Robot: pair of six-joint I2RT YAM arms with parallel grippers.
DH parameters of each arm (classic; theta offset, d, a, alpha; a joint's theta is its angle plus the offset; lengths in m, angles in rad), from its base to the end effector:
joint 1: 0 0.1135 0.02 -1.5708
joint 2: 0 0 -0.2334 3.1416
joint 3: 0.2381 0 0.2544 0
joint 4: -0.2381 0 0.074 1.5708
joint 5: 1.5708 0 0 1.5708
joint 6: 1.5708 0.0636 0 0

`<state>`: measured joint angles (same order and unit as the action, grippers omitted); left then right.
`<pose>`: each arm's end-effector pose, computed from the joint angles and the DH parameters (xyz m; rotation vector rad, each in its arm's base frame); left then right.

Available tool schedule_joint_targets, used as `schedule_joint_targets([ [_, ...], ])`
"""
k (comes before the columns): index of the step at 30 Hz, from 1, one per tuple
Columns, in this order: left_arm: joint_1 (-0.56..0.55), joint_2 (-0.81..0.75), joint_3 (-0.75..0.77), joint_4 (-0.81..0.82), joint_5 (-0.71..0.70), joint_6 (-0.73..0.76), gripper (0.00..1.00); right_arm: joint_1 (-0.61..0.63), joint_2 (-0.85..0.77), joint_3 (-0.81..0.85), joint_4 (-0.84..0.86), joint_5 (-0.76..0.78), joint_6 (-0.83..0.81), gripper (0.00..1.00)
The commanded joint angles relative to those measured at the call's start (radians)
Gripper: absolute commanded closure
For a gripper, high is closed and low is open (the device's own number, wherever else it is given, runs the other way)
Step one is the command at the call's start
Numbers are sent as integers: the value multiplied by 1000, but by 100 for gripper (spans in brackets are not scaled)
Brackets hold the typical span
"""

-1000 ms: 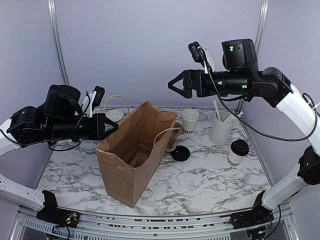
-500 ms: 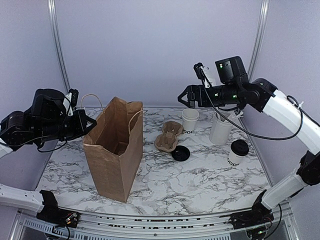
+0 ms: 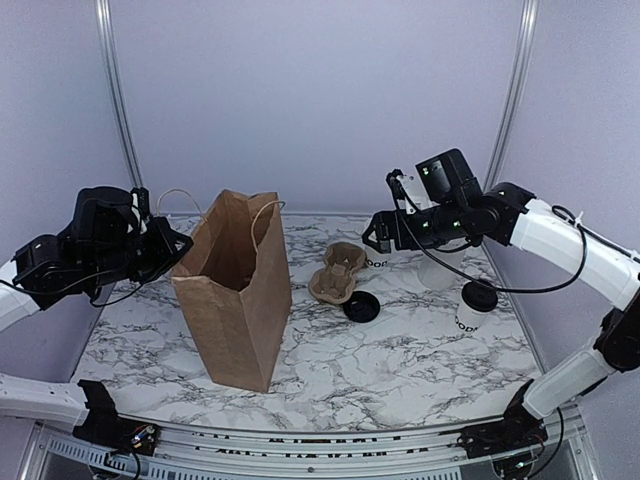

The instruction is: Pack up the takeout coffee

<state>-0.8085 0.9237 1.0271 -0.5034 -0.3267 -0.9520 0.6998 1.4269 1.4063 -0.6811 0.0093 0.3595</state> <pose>0.1823 -0.1614 0.3326 -0.3671 2.0107 -0.8250 0.2605 0.2185 0.3106 -0.3899 2.2994 0.5375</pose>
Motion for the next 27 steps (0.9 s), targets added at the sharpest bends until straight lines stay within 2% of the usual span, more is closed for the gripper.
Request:
schedule_joint_targets([
  [1, 8, 20, -6, 75, 60, 6, 93, -5, -37, -14, 3, 34, 23, 8],
  [7, 6, 1, 1, 76, 90, 44, 77, -5, -84, -60, -28, 136, 80, 4],
  [11, 6, -8, 26, 47, 98, 79, 62, -5, -108, -82, -65, 175, 95, 0],
  [24, 6, -42, 90, -9, 113, 223, 5, -11, -130, -128, -176, 308, 87, 0],
  [25, 8, -42, 95, -14, 113, 231, 2, -14, -137, -133, -178, 313, 89, 0],
  [27, 6, -44, 108, -22, 112, 250, 1, -24, -154, -142, -186, 323, 91, 0],
])
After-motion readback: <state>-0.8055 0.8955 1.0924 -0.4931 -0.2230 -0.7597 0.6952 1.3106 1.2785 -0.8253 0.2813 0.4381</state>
